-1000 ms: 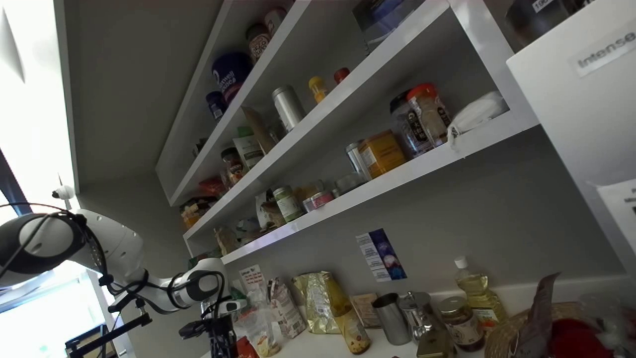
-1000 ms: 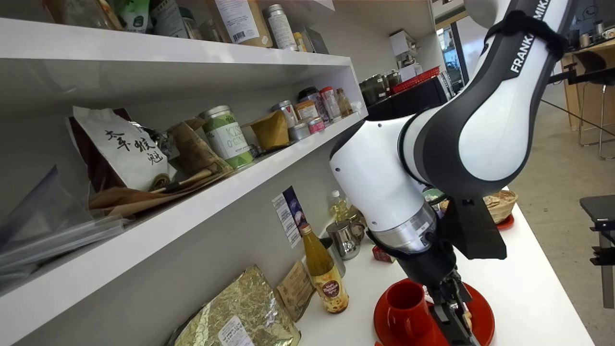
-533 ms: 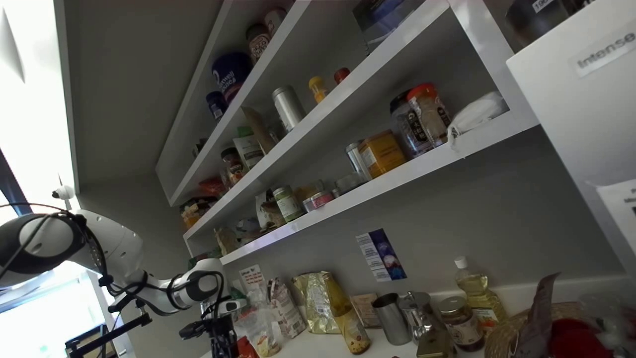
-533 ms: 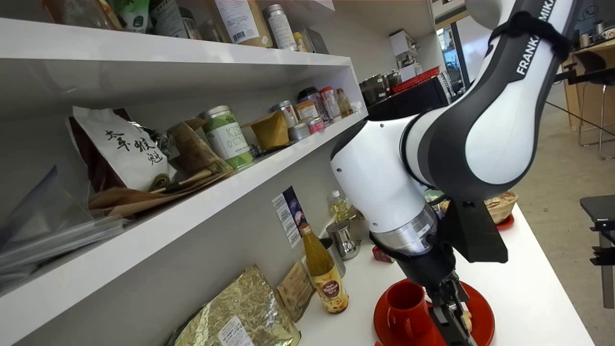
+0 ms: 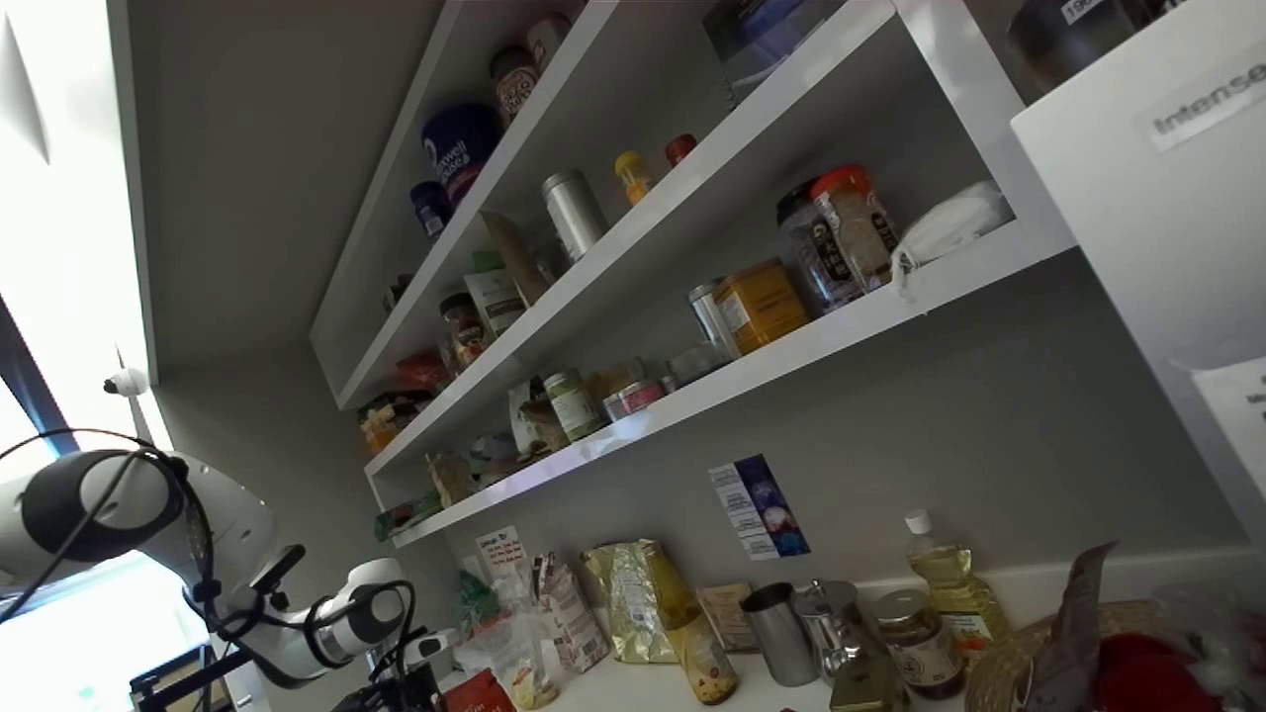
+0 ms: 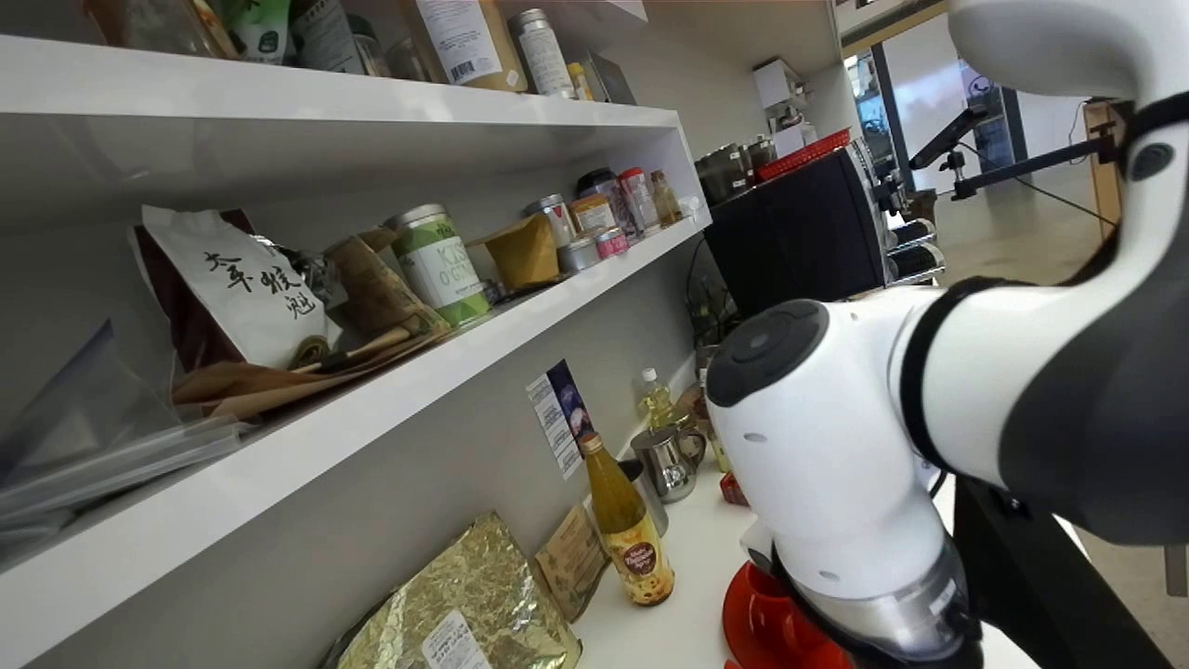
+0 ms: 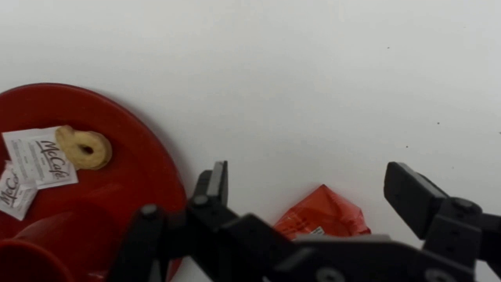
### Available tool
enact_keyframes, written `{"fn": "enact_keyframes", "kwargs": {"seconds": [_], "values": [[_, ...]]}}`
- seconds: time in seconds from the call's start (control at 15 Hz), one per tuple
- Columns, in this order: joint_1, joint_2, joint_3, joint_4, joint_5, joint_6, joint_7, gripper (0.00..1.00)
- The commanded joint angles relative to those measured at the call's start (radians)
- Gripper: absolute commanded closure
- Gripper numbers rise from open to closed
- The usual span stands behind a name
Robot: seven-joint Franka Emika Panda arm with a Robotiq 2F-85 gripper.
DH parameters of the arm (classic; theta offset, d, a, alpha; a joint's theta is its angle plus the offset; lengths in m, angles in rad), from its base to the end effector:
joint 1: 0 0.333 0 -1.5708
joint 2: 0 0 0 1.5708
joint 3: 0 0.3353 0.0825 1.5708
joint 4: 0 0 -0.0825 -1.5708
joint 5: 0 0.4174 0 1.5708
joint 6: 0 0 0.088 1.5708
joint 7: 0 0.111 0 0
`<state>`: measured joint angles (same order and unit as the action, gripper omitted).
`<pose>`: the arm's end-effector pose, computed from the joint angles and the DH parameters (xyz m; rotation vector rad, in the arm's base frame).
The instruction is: Put the orange packet on the right side of the bottom shelf
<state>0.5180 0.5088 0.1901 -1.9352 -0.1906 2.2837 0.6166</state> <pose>0.4892 0.4086 0.2004 3.0000 0.3167 -0.1361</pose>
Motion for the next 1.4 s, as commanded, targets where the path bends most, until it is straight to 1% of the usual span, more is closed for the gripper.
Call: {"fn": "enact_keyframes", "kwargs": {"seconds": [0.0, 0.07, 0.27, 0.4, 0.6, 0.73, 1.07, 1.33], "values": [[0.079, 0.045, -0.035, -0.003, -0.077, 0.118, 0.097, 0.00], [0.105, 0.056, -0.052, -0.004, -0.108, 0.152, 0.121, 0.00], [0.195, 0.095, -0.133, 0.003, -0.230, 0.242, 0.222, 0.00], [0.270, 0.119, -0.211, 0.006, -0.340, 0.303, 0.297, 0.00], [0.371, 0.152, -0.311, 0.023, -0.476, 0.362, 0.411, 0.00], [0.413, 0.167, -0.352, 0.036, -0.551, 0.381, 0.484, 0.00], [0.448, 0.183, -0.376, 0.064, -0.682, 0.376, 0.621, 0.00], [0.424, 0.190, -0.370, 0.085, -0.778, 0.356, 0.714, 0.00]]}}
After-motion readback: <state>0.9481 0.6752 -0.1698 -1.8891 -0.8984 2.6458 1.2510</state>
